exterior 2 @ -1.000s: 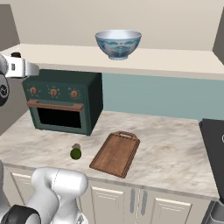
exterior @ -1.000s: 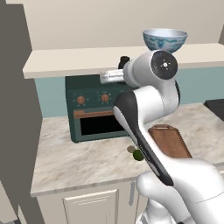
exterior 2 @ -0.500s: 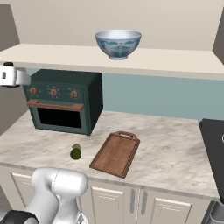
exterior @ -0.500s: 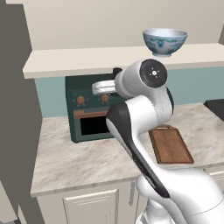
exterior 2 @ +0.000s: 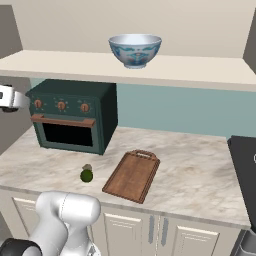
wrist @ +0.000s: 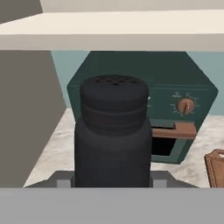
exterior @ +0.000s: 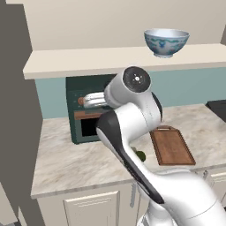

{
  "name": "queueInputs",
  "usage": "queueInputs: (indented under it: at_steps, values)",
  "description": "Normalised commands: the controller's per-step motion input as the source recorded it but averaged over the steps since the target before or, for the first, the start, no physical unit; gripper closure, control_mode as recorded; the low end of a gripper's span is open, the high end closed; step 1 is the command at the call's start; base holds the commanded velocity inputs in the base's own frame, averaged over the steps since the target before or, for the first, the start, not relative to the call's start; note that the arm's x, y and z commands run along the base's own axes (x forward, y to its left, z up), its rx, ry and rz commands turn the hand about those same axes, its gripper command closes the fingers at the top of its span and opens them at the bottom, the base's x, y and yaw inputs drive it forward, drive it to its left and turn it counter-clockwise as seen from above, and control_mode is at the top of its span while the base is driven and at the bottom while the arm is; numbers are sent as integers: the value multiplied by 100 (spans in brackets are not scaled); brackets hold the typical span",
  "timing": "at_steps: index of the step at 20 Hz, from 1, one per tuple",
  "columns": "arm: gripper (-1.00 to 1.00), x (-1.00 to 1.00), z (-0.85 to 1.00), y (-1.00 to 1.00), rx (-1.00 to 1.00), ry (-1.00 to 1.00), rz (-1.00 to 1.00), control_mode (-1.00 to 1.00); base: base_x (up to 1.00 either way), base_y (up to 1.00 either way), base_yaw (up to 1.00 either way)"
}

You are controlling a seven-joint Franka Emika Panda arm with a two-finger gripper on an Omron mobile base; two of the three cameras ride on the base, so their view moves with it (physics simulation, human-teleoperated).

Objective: Open the cabinet. Place the bowl and condiment on the counter. Then place the lime and garlic on the cutting board.

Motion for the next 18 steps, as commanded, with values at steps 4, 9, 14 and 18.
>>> queueInputs:
  at_steps: [4,9,14,18]
  values:
    - [100,0,-56,35,0,8,0,-100,0,0,0]
    - [100,0,-53,25,0,5,0,-100,0,0,0]
    - [100,3,-52,18,0,2,0,-100,0,0,0]
    - [100,8,-56,24,0,5,0,-100,0,0,0]
